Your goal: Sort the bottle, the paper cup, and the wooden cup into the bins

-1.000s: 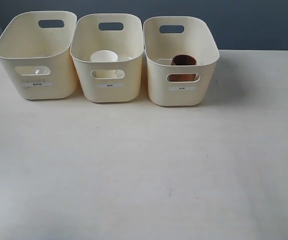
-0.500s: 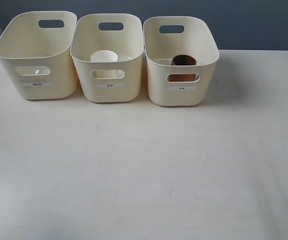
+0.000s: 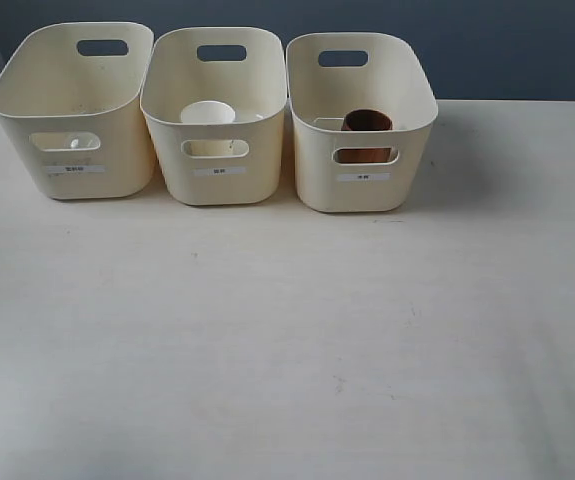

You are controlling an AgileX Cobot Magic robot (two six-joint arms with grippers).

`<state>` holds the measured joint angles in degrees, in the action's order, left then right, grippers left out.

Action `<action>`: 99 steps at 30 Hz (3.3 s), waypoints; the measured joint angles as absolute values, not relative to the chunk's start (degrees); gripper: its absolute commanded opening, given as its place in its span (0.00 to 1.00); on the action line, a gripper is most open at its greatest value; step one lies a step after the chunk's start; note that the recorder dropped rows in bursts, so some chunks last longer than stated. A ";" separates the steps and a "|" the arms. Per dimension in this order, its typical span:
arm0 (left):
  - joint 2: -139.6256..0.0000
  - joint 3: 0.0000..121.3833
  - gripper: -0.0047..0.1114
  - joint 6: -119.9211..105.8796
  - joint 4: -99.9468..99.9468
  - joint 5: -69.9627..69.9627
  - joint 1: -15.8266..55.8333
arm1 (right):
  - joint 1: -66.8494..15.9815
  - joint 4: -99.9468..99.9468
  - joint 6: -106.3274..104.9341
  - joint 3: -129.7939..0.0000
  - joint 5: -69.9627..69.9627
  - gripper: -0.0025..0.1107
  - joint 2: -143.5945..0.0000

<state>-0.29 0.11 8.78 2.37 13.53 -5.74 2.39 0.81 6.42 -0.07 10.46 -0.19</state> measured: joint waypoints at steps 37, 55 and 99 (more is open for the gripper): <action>-0.29 0.11 0.04 8.78 2.37 13.53 -5.74 | 4.35 0.81 6.42 -0.07 10.46 0.30 -0.19; -0.29 0.11 0.04 8.78 2.37 13.53 -5.74 | 4.35 0.81 6.42 -0.07 10.46 0.30 -0.19; -0.29 0.11 0.04 8.78 2.37 13.53 -5.74 | 4.35 0.81 6.42 -0.07 10.46 0.30 -0.19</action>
<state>-0.29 0.11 8.78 2.37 13.53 -5.74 4.35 0.81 6.42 -0.07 10.46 -0.19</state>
